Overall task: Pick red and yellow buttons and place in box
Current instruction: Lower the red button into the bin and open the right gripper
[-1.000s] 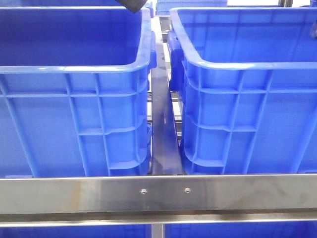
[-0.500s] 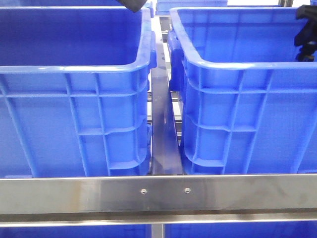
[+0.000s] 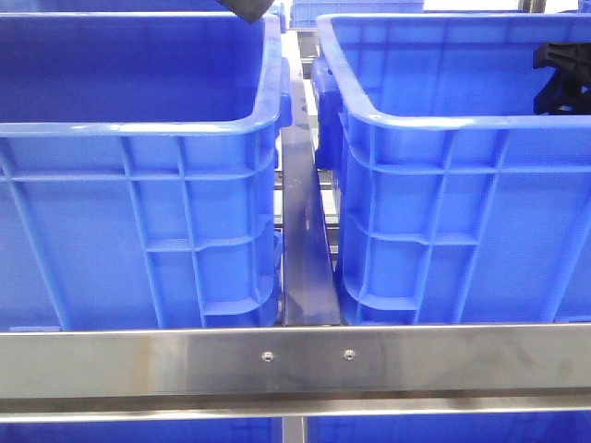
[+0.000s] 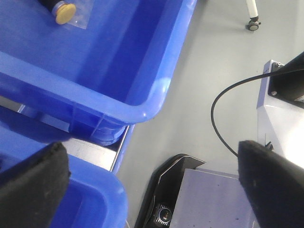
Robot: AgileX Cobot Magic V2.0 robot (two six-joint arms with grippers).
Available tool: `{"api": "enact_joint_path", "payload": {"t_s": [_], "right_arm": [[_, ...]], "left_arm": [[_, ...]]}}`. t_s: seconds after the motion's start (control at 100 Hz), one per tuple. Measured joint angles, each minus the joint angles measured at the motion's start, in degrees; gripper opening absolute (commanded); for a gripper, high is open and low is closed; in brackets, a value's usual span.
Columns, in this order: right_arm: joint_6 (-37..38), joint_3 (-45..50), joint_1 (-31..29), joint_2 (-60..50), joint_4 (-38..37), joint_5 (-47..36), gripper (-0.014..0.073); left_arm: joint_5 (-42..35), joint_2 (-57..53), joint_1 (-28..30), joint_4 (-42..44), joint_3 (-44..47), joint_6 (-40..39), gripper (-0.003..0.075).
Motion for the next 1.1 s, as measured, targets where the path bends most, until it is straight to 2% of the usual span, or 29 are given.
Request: {"api": "enact_joint_path", "payload": {"t_s": [0.08,0.17,0.53,0.75,0.84,1.03,1.04,1.1], "right_arm": [[0.00,0.00,0.00,0.00,0.04,-0.03,0.0453],[0.00,0.00,0.00,0.00,0.13,-0.03,0.0510],[-0.12,-0.09,0.00,-0.12,0.27,-0.03,0.0508],[-0.12,-0.09,0.00,-3.73,0.27,3.67,0.0494],[-0.12,-0.09,0.00,-6.16,0.27,5.68,0.0400],[-0.12,2.73,0.00,-12.30,-0.06,7.18,0.0067],[-0.12,3.18,0.00,-12.85,-0.03,7.18,0.0033],[-0.12,5.17,0.00,-15.11,-0.66,7.31,-0.0039]], "left_arm": [[0.00,0.00,0.00,0.00,0.00,0.00,0.0671],[0.00,0.00,0.00,0.00,0.00,0.00,0.0671],[0.00,0.00,0.00,0.00,0.00,0.00,0.0671],[0.00,0.00,0.00,0.00,0.00,0.00,0.0671],[0.00,0.00,0.00,0.00,0.00,0.00,0.0671],[0.39,0.00,0.00,0.00,0.00,0.00,0.0669],[0.39,0.00,0.00,0.00,0.00,0.00,0.0665],[0.39,0.00,0.00,0.00,0.00,0.00,0.0628]]}}
